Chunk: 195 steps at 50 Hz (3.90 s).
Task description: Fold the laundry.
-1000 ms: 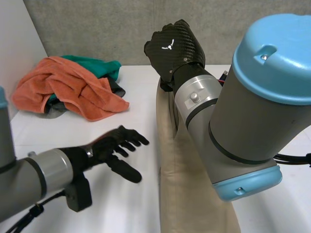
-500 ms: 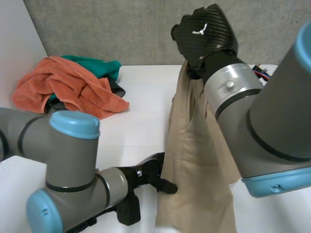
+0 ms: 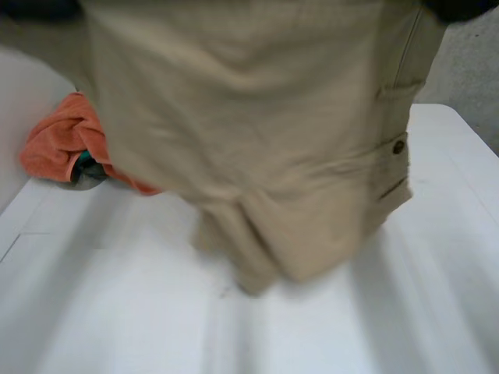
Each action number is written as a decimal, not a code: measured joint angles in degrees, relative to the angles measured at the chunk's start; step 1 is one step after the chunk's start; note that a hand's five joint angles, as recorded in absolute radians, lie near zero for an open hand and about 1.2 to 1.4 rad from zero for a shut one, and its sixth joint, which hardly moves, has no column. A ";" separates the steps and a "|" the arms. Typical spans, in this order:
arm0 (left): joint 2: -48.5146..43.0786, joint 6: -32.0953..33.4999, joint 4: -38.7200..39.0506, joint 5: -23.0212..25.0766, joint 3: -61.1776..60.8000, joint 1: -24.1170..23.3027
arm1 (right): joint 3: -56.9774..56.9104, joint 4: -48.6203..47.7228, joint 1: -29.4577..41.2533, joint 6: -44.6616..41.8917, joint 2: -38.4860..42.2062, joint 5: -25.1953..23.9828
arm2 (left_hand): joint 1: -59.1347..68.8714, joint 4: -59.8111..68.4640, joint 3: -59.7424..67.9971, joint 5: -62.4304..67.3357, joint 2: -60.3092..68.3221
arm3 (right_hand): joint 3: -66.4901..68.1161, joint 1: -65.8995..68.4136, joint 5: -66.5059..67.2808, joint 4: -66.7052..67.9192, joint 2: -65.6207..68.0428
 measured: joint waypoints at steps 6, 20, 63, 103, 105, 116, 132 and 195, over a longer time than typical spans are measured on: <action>2.29 -6.93 -0.53 0.82 11.85 7.08 | -3.33 0.99 -2.96 6.45 -6.46 -1.91 | 0.00 0.04 0.01 0.00 0.05 | 0.00 0.00 0.00 0.00 0.00; -1.28 -21.34 9.73 1.00 15.65 10.69 | -0.52 1.91 -9.66 16.76 -7.06 -7.19 | 0.17 0.06 0.01 0.00 0.05 | 0.00 0.00 0.01 0.00 0.00; -62.62 32.85 35.05 -23.45 36.44 -19.71 | -24.78 -27.64 -2.05 3.80 55.85 6.73 | -55.38 -57.18 -56.15 -54.44 -56.58 | -57.03 -50.20 -53.46 -56.75 -55.36; -26.70 44.30 31.16 -23.27 -42.41 -27.03 | 30.21 -24.13 -19.64 -11.18 35.46 -24.20 | -38.90 -41.25 -40.99 -39.62 -41.08 | -33.61 -28.51 -31.11 -33.72 -32.34; -28.09 44.19 31.38 -23.80 -41.50 -27.13 | 29.64 -25.57 -19.49 -11.39 36.83 -23.27 | -37.12 -39.68 -39.42 -38.14 -39.63 | -27.03 -20.74 -24.83 -26.89 -25.39; -31.34 42.85 30.75 -23.21 -38.80 -29.58 | 30.68 -29.69 -18.98 -9.34 34.64 -20.25 | -1.34 -0.21 -0.11 0.37 -0.13 | -1.00 -1.36 1.57 -0.25 0.21; -18.08 45.72 17.47 -19.29 -41.04 -26.52 | 35.12 -4.97 -21.25 -16.55 19.32 -17.60 | -1.25 -0.01 -0.05 0.37 -0.02 | -1.00 -1.36 1.73 -0.22 0.22; -42.74 35.69 28.93 -19.41 0.02 -24.15 | 14.95 -17.07 -12.23 3.38 27.79 -3.59 | -55.28 -57.11 -56.07 -54.46 -56.60 | -54.99 -48.82 -51.79 -54.73 -53.33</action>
